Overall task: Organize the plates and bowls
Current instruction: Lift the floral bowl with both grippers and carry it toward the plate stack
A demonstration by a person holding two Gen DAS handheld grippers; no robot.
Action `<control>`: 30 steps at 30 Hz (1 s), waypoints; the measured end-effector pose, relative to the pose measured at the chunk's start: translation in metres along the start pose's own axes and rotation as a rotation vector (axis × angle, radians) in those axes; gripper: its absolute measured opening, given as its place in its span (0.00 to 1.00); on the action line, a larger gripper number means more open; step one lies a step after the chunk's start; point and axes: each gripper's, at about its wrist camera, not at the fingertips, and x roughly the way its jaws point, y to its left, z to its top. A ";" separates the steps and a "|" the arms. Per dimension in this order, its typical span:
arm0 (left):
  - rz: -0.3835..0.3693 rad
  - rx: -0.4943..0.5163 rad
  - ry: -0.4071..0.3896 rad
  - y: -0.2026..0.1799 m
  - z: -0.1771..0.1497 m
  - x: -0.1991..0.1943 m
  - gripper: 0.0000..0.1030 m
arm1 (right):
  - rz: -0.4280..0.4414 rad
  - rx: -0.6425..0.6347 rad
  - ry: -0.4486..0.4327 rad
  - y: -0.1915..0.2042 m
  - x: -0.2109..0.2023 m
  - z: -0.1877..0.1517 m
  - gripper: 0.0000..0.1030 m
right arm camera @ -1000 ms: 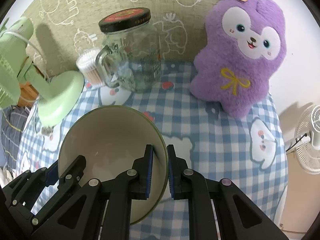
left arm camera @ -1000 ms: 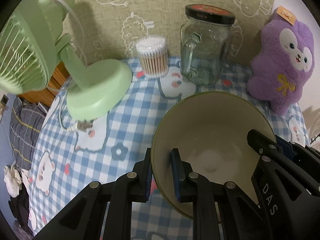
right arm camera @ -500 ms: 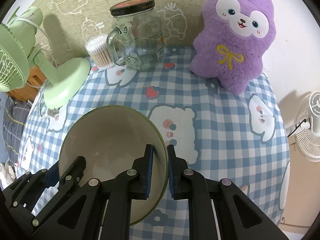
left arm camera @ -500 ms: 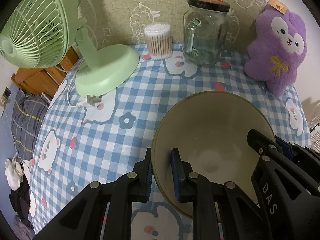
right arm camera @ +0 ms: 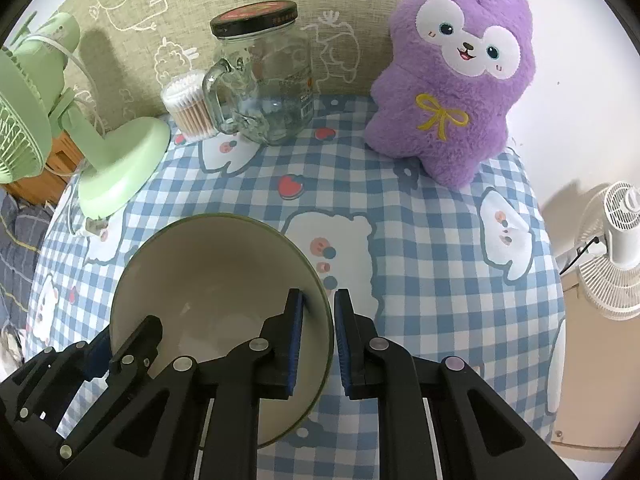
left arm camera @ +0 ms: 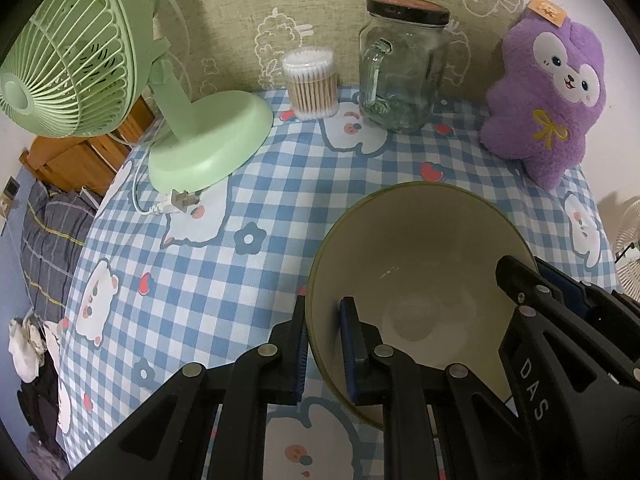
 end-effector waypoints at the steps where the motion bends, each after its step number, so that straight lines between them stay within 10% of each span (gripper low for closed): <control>1: 0.001 0.001 -0.001 0.000 0.000 0.000 0.12 | -0.004 -0.009 0.000 0.001 -0.001 0.000 0.18; 30: -0.060 0.050 -0.113 0.013 -0.017 -0.073 0.11 | -0.053 0.051 -0.089 0.008 -0.088 -0.026 0.15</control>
